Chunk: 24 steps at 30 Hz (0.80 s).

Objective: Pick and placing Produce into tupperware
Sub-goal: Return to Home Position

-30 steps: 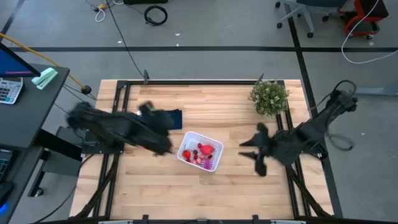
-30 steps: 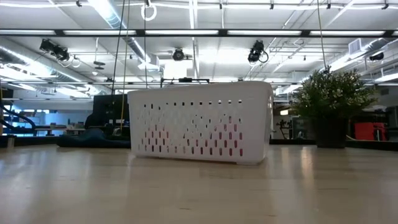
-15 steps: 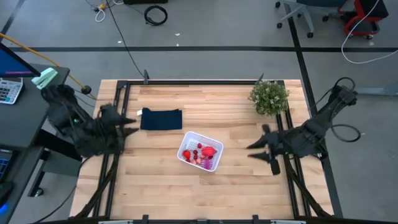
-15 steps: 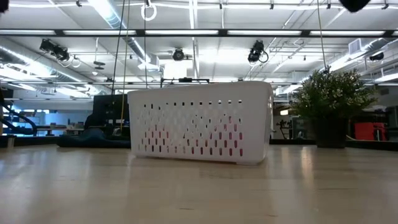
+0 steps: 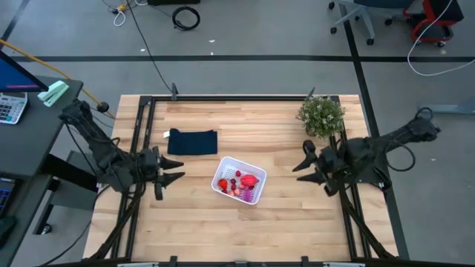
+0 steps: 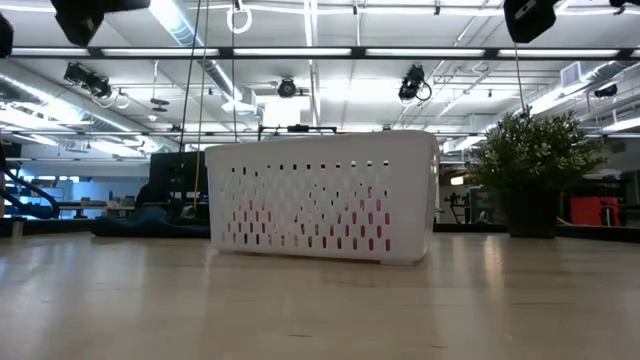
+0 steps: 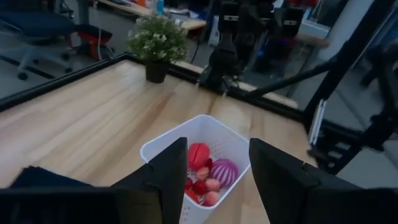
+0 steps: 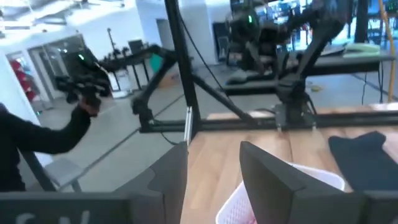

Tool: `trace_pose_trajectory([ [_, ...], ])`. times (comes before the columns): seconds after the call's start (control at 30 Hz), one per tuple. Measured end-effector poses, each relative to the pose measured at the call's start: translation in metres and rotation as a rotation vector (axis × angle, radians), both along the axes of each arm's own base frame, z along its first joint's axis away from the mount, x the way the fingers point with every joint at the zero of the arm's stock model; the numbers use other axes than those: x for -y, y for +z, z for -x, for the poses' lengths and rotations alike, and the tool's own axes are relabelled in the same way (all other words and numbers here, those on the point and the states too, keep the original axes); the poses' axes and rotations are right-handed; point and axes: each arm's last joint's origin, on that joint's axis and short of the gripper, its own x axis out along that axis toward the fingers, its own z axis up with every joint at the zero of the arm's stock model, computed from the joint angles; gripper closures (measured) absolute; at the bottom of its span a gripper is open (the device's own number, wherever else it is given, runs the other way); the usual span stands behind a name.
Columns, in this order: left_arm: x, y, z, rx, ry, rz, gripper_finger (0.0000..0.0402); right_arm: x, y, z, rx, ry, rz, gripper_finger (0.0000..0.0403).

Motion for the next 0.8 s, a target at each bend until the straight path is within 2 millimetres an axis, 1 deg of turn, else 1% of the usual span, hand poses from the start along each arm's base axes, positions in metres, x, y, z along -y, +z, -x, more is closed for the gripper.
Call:
trace_pose_trajectory([
  [0.13, -0.009, -0.018, 0.003, 0.030, 0.014, 0.015, 0.0227, 0.011, 0.004, 0.011, 0.030, -0.020, -0.006, 0.0248],
  [0.2, -0.013, -0.025, 0.005, 0.055, 0.037, 0.025, 0.0227, 0.012, -0.001, 0.012, 0.028, -0.020, -0.003, 0.0248],
  [0.33, -0.021, -0.047, 0.004, 0.084, 0.079, 0.054, 0.0223, 0.012, -0.029, 0.010, -0.019, -0.029, 0.007, 0.0248],
  [0.4, -0.023, -0.057, 0.004, 0.104, 0.069, 0.078, 0.0221, 0.012, -0.044, 0.010, -0.019, -0.049, 0.004, 0.0248],
  [0.5, -0.025, -0.072, 0.004, 0.125, 0.043, 0.106, 0.0221, 0.013, -0.060, 0.011, 0.007, -0.057, -0.004, 0.0248],
  [0.57, -0.025, -0.077, 0.004, 0.151, 0.030, 0.118, 0.0224, 0.014, -0.070, 0.012, 0.015, -0.060, -0.008, 0.0248],
  [0.67, -0.026, -0.083, 0.006, 0.168, 0.021, 0.104, 0.0227, 0.015, -0.080, 0.013, 0.025, -0.061, -0.012, 0.0248],
  [0.8, -0.026, -0.083, 0.006, 0.172, 0.019, 0.092, 0.0226, 0.015, -0.092, 0.015, 0.009, -0.062, 0.001, 0.0248],
])
